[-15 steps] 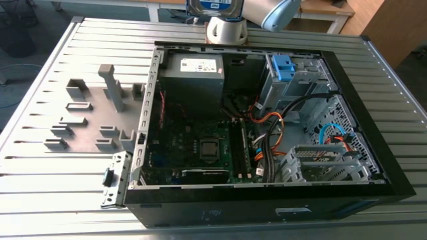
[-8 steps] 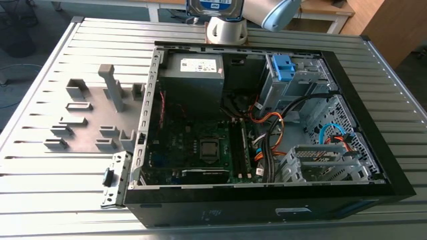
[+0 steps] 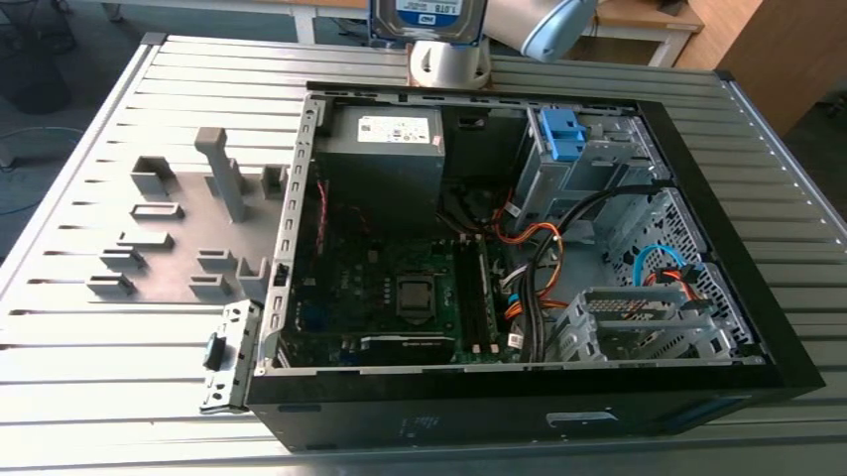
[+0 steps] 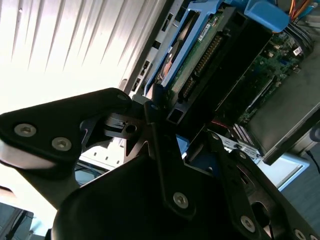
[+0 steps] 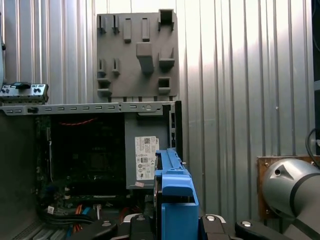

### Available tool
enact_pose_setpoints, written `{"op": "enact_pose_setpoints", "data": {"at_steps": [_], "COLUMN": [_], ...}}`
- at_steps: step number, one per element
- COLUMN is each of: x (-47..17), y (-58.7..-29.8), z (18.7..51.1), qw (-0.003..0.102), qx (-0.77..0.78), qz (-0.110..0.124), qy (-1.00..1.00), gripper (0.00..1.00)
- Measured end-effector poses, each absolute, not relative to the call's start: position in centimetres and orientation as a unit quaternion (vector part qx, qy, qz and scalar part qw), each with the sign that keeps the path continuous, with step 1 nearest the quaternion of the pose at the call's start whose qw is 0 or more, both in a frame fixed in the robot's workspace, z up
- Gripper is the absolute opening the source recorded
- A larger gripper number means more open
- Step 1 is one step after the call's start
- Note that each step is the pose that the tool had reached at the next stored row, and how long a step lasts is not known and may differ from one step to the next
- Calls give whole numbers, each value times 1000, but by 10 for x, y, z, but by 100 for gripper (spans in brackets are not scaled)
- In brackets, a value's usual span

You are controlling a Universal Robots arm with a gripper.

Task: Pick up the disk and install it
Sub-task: 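Pick up the disk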

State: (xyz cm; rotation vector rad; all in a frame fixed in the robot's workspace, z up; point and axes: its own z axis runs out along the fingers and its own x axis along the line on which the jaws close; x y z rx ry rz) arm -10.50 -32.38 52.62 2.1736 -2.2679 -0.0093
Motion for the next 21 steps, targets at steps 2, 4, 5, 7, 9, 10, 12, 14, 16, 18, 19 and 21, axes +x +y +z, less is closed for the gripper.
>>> {"op": "enact_pose_setpoints", "data": {"at_steps": [2, 4, 5, 7, 9, 10, 12, 14, 16, 18, 19, 21], "x": [-105, -105, -105, -105, -105, -105, -105, -105, -105, -105, -105, -105], "y": [-328, -332, -334, -337, -340, -342, -345, -348, -350, -352, -353, -355], "z": [526, 526, 526, 526, 526, 526, 526, 526, 526, 526, 526, 526], "qw": [0, 0, 0, 0, 0, 0, 0, 0, 0, 0, 0, 0], "qx": [692, 692, 692, 692, 692, 692, 692, 692, 692, 692, 692, 692], "qz": [-3, -3, -3, -3, -3, -3, -3, -3, -3, -3, -3, -3], "qy": [-722, -722, -722, -722, -722, -722, -722, -722, -722, -722, -722, -722], "gripper": [36, 36, 36, 36, 36, 36, 36, 36, 36, 36, 36, 36]}}
